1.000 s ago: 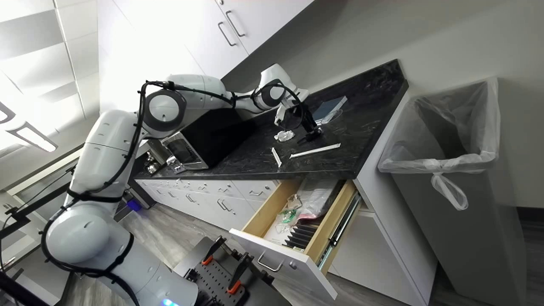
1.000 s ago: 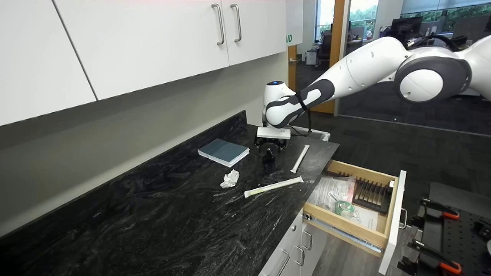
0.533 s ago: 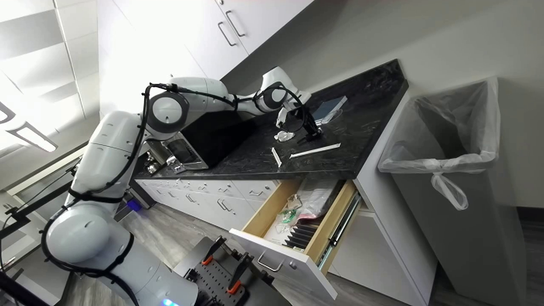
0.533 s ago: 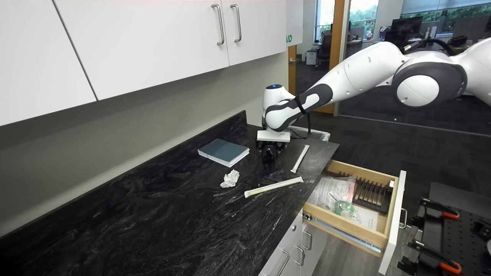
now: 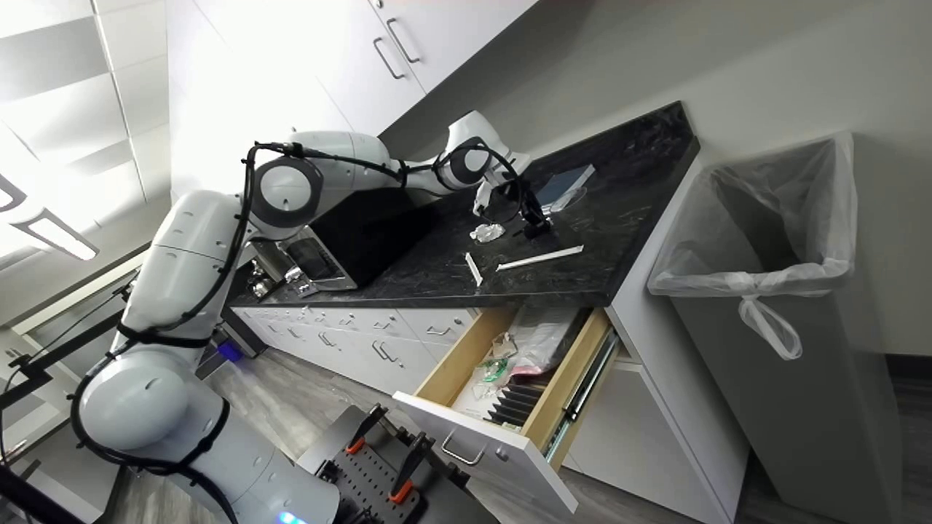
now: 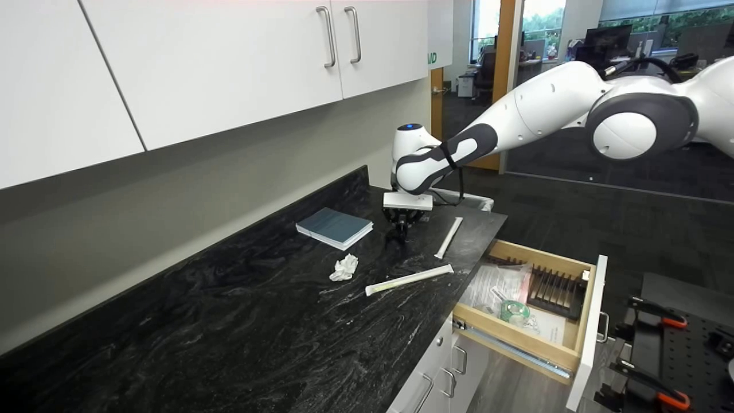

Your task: Place the tape and black object inside the open drawer then close the drawer

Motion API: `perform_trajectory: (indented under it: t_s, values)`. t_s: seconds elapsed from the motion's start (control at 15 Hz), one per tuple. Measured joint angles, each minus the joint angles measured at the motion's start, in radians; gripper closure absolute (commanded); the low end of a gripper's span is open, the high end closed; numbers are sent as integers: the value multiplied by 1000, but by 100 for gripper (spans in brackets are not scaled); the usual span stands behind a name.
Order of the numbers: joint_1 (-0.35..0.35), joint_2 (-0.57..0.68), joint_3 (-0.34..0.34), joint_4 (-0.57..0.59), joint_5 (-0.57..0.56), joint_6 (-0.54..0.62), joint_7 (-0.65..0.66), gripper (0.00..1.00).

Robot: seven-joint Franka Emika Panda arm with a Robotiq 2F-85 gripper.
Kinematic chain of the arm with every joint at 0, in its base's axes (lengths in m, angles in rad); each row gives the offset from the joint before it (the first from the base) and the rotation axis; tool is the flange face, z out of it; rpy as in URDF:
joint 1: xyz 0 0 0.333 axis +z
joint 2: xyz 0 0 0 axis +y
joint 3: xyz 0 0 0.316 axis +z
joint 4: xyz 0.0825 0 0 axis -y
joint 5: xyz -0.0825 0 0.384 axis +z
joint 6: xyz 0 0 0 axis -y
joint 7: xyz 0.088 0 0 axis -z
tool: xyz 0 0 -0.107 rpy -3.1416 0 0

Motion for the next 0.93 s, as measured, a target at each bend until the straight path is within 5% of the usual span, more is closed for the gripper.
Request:
perform_trajectory:
  t_s: [0.2,0.67,0.73,0.93]
  values:
    - [0,-45,-13,-38,1,11,15,91]
    - [-11,-312,-46,-336,1,35,18,92]
    - [-12,-349,-47,-387,0,35,12,72]
    - [-13,-444,-47,-509,0,36,-4,72]
